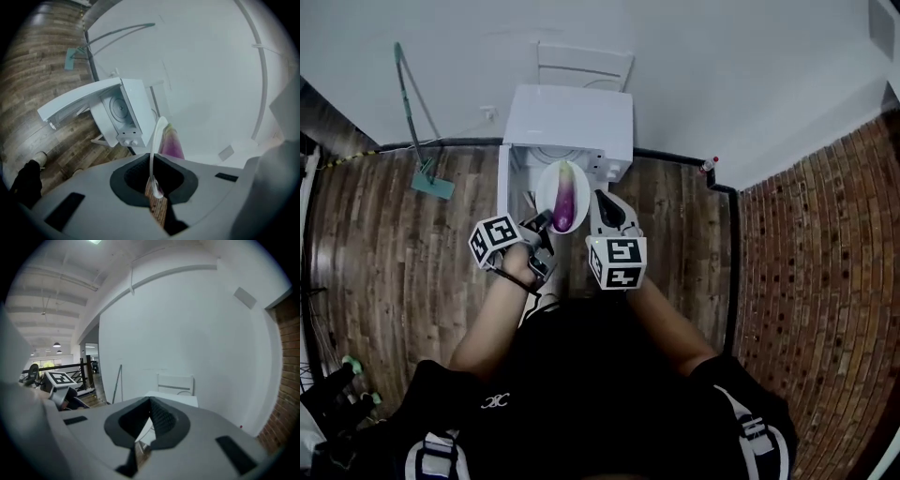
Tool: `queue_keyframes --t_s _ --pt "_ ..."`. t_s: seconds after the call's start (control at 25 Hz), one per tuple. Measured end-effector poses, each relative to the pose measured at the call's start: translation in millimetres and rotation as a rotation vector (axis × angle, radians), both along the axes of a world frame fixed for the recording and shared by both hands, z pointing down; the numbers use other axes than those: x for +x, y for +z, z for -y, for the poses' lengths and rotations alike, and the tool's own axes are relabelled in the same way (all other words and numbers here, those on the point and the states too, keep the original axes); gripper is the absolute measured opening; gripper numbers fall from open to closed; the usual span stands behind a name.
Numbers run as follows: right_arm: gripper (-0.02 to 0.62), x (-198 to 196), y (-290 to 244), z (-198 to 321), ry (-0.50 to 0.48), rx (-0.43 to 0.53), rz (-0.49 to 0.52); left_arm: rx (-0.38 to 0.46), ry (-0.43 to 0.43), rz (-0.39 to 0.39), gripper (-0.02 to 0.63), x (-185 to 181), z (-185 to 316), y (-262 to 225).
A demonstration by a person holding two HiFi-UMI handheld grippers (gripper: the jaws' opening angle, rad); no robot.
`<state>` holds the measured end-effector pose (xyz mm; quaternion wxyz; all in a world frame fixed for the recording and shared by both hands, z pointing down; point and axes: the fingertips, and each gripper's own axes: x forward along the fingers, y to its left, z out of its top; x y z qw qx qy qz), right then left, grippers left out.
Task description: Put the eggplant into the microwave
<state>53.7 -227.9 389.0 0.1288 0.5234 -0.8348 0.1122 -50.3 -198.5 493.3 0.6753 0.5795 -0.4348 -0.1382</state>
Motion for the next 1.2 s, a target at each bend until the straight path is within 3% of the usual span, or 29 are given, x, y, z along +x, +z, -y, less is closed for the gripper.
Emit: queue_keyframes --t_s 0.44,0.76,0.96,1.2 --pt "0.012 49 13 58 -0.248 -0.039 0.029 0.000 -0.305 0.003 0.017 52 13 15" --pt "0.012 41 40 65 -0.312 -0.083 0.021 -0.041 -0.394 0.015 0.017 46 16 46" --pt "0.012 28 72 74 -0.319 -0.104 -0.001 -0.056 -0.388 0.065 0.017 28 29 85" --pt "0.012 12 120 87 -0.306 -0.136 -0.016 -0.062 -0.401 0.043 0.017 6 58 138"
